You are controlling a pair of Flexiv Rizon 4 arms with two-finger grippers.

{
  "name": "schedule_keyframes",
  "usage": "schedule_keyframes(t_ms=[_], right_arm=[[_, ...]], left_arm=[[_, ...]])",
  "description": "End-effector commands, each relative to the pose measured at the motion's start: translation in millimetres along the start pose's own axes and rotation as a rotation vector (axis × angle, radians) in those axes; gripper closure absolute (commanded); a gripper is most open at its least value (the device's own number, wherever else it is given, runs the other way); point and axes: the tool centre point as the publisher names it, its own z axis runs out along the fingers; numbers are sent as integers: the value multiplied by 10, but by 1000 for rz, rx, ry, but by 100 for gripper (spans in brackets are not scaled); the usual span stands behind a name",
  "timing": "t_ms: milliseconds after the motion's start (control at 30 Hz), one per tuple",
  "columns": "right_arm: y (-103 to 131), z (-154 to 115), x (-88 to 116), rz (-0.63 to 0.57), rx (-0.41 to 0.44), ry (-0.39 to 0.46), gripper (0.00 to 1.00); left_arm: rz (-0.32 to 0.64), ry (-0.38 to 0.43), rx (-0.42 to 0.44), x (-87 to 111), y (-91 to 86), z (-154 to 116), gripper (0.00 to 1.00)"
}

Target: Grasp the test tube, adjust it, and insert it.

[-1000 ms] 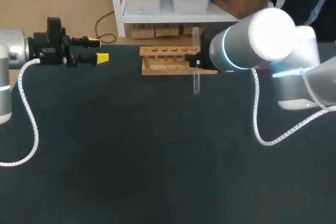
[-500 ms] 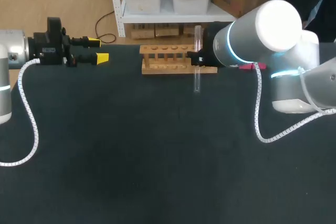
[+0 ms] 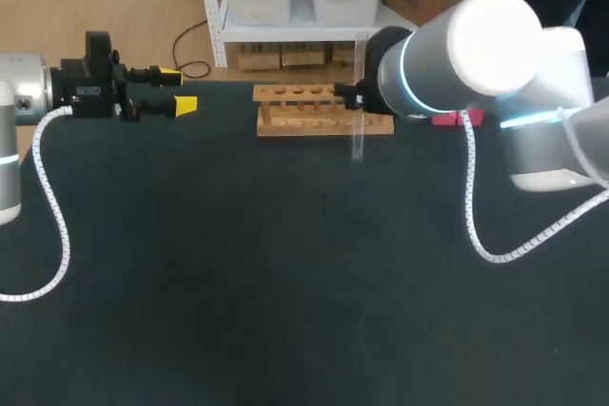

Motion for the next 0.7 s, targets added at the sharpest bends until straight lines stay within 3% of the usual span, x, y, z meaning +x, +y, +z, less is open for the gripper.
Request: schedule_keyframes(t_ms=[33, 300, 700], right_arm=[[19, -381, 28, 9, 30, -100, 100], [43, -548, -42, -12, 20, -123, 100], [27, -529, -98, -6, -42, -96, 100]], left_arm=[[3, -4, -2, 13, -6, -3, 0], [3, -4, -2, 13, -6, -3, 0], [3, -4, -2, 13, -6, -3, 0]])
